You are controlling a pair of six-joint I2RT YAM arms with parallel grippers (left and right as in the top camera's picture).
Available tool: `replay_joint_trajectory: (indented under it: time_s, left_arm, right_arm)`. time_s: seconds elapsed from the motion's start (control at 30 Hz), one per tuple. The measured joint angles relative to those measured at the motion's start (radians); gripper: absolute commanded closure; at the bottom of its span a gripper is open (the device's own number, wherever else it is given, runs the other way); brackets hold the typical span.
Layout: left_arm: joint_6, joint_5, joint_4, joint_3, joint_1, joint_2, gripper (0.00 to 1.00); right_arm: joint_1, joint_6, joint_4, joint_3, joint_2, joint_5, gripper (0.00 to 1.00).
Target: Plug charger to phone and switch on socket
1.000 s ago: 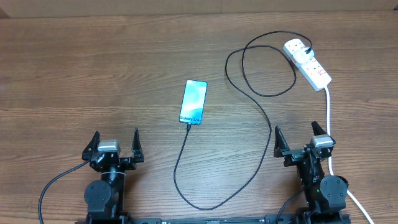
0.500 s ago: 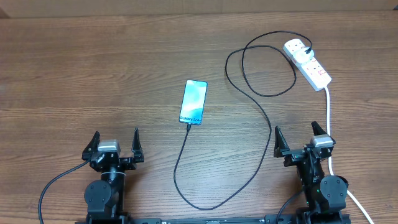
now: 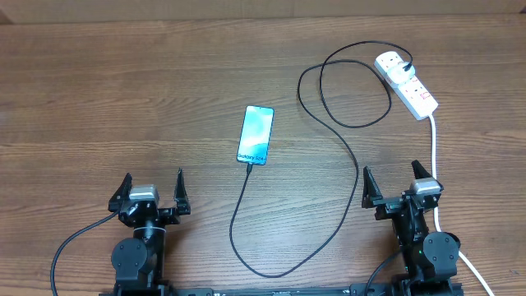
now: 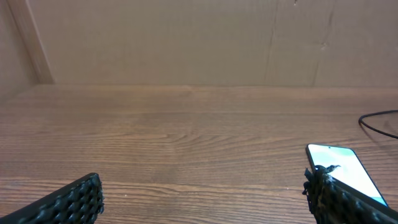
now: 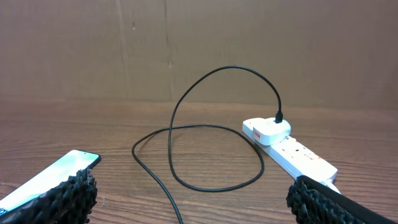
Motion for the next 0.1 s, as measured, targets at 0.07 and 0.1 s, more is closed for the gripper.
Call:
replay_joint_trajectory:
  time_s: [0.07, 0.1]
  left_arm:
    - [0.000, 0.000, 0.000, 0.000, 0.000, 0.000, 0.00]
    - [0.000, 0.000, 0.000, 0.000, 0.000, 0.000, 0.00]
  right_arm:
    - [0.000, 0.000, 0.000, 0.000, 0.000, 0.000, 0.00]
    - [0.000, 0.000, 0.000, 0.000, 0.000, 0.000, 0.00]
